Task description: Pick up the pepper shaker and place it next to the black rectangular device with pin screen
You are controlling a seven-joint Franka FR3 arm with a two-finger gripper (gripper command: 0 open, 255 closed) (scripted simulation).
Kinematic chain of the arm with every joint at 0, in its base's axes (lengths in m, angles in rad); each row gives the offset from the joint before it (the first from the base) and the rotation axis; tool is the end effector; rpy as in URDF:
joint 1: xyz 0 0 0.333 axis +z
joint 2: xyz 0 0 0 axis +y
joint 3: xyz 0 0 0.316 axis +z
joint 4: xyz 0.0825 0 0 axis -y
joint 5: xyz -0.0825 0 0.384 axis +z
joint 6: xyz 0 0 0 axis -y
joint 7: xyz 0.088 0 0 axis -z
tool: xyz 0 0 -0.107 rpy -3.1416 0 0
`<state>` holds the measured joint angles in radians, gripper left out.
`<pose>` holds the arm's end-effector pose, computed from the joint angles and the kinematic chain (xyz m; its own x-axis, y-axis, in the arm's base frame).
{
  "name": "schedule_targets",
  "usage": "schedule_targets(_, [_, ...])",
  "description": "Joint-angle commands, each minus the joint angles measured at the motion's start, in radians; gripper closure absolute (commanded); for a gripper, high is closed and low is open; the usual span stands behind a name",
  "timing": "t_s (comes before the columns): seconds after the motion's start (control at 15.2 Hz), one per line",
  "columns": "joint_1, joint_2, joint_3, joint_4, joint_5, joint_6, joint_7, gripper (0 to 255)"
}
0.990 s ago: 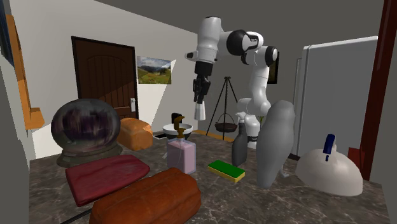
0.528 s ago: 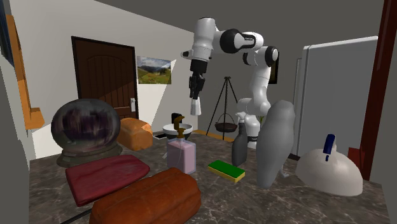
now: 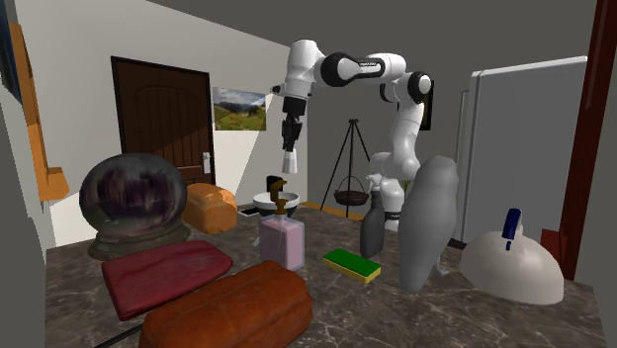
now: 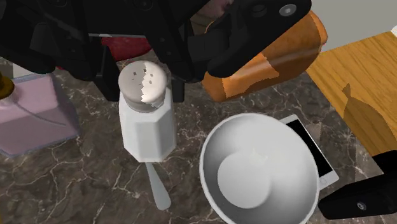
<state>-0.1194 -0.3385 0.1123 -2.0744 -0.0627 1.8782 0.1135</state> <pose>0.4680 -0.0017 0.5825 0.9836 -0.1019 0.1488 -0.1151 -0.9899 0.0826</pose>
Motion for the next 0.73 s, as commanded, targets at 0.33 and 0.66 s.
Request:
schedule_targets(0.33, [-0.06, 0.01, -0.12, 0.0, -0.014, 0.022, -0.174, 255])
schedule_targets(0.66, [-0.103, 0.049, -0.204, 0.037, -0.019, 0.033, -0.297, 255])
